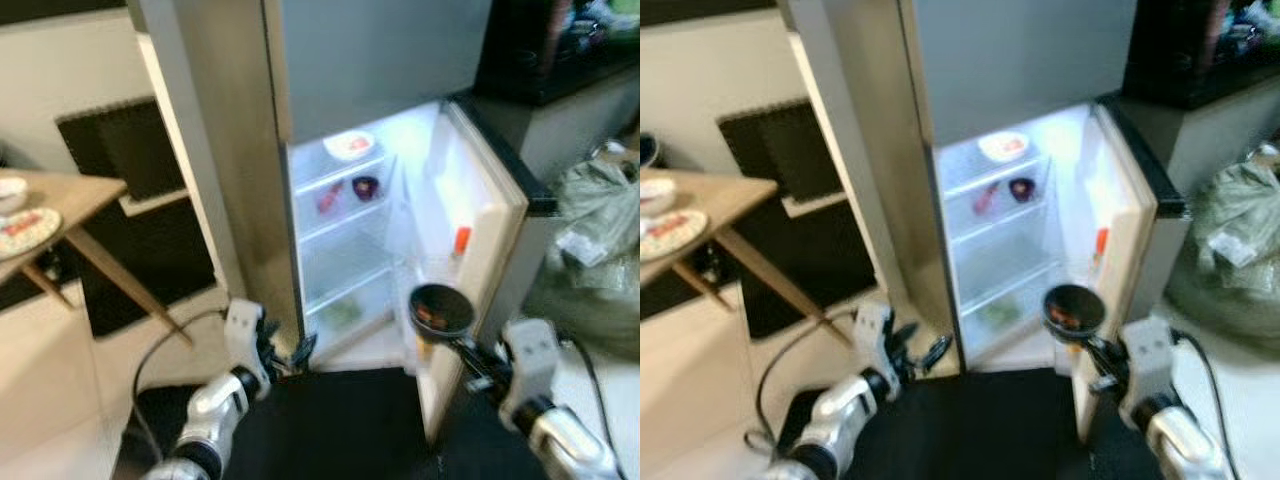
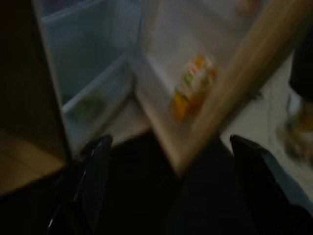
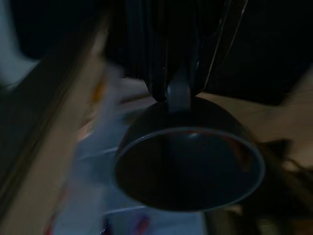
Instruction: Restocking fridge
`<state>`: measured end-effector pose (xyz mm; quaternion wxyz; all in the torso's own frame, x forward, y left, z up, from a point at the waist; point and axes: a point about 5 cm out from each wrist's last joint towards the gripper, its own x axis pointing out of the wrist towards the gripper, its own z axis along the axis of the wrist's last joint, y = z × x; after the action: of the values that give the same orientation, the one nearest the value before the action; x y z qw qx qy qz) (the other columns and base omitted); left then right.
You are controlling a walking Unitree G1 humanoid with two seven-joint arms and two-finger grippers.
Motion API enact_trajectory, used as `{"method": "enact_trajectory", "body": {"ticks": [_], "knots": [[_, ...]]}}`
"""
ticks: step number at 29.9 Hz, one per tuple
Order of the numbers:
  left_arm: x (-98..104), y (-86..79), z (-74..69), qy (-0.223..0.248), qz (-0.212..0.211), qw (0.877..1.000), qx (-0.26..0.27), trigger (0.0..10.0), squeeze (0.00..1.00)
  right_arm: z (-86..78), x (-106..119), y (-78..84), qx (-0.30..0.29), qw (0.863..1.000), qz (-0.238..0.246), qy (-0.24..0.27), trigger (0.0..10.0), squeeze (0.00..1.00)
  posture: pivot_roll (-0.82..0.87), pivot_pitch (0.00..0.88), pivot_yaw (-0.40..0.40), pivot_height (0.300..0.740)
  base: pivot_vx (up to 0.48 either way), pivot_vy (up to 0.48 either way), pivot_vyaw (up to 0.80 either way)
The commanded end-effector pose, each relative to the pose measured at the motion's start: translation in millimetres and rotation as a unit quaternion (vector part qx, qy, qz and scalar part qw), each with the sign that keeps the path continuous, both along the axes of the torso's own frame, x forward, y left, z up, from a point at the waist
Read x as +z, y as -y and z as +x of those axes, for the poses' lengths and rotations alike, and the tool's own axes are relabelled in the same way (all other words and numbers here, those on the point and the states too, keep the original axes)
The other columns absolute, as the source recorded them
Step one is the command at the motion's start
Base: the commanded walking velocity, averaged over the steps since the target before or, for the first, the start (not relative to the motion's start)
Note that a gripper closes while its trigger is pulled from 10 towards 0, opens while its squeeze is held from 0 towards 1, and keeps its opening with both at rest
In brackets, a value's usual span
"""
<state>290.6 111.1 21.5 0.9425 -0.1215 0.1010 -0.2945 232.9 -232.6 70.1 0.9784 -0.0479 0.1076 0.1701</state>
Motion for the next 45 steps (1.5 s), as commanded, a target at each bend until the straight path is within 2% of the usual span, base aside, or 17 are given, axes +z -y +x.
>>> {"method": "enact_trajectory", "body": {"ticks": [1, 6, 8, 13, 15, 18, 20, 26, 29, 34, 45], "knots": [[-3.2, 0.1, 0.4, -0.020, 0.007, 1.000, 0.006, 10.0, 0.00, 1.2, 3.5, -8.4, 0.021, 1.000, 0.008, 0.003, 10.0, 0.00, -0.27, 0.069, 0.098, 0.740, 0.000, 0.000, 0.00], [-1.7, 4.6, 0.5, -0.008, 0.020, 1.000, 0.005, 10.0, 0.00, -12.4, -3.7, -18.7, 0.039, 0.999, 0.014, -0.016, 10.0, 0.00, -0.30, 0.098, 0.102, 0.740, 0.288, 0.000, 0.00], [-5.2, 5.2, -0.3, -0.019, 0.032, 0.999, 0.014, 10.0, 0.00, -17.8, -5.7, -21.9, 0.043, 0.999, 0.017, -0.024, 10.0, 0.00, -0.31, 0.104, 0.106, 0.740, 0.480, 0.000, 0.00], [-10.2, 4.5, -3.6, -0.028, 0.053, 0.998, 0.008, 10.0, 0.00, -21.0, -10.4, -26.7, 0.049, 0.998, 0.016, -0.034, 10.0, 0.00, -0.30, 0.104, 0.105, 0.740, 0.480, 0.000, 0.00], [-12.0, 4.7, -6.4, -0.028, 0.057, 0.998, -0.003, 10.0, 0.00, -22.2, -14.0, -34.9, 0.063, 0.997, 0.023, -0.043, 10.0, 0.00, -0.30, 0.102, 0.104, 0.740, 0.480, 0.000, 0.00], [-12.4, 5.2, -6.5, -0.029, 0.059, 0.998, 0.000, 10.0, 0.00, -21.2, -14.1, -39.0, 0.069, 0.996, 0.025, -0.044, 10.0, 0.00, -0.29, 0.100, 0.110, 0.740, 0.480, 0.000, 0.00], [-15.9, 6.6, -8.2, -0.044, 0.064, 0.997, 0.002, 10.0, 0.00, -19.9, -15.2, -44.8, 0.074, 0.996, 0.024, -0.046, 10.0, 0.00, -0.29, 0.097, 0.115, 0.740, 0.000, 0.000, 0.00], [-18.2, 3.4, -11.3, -0.045, 0.066, 0.997, -0.008, 10.0, 0.00, -15.8, -17.4, -52.4, 0.076, 0.996, 0.031, -0.046, 10.0, 0.00, -0.28, 0.087, 0.119, 0.740, 0.000, 0.000, 0.00], [-19.0, 2.6, -12.9, -0.041, 0.077, 0.996, -0.022, 10.0, 0.00, -14.3, -18.1, -53.7, 0.079, 0.995, 0.031, -0.046, 10.0, 0.00, -0.27, 0.082, 0.118, 0.740, 0.225, -0.225, 0.00], [-20.8, 0.7, -13.8, -0.045, 0.077, 0.996, -0.010, 10.0, 0.00, -9.5, -20.8, -57.3, 0.089, 0.994, 0.024, -0.051, 10.0, 0.00, -0.26, 0.069, 0.109, 0.740, 0.329, -0.326, 0.00], [-28.1, -0.5, -20.9, -0.057, 0.082, 0.995, 0.005, 10.0, 0.00, -2.1, -25.3, -57.4, 0.098, 0.993, 0.007, -0.057, 10.0, 0.00, -0.24, 0.056, 0.094, 0.740, 0.000, 0.000, 0.00]]}}
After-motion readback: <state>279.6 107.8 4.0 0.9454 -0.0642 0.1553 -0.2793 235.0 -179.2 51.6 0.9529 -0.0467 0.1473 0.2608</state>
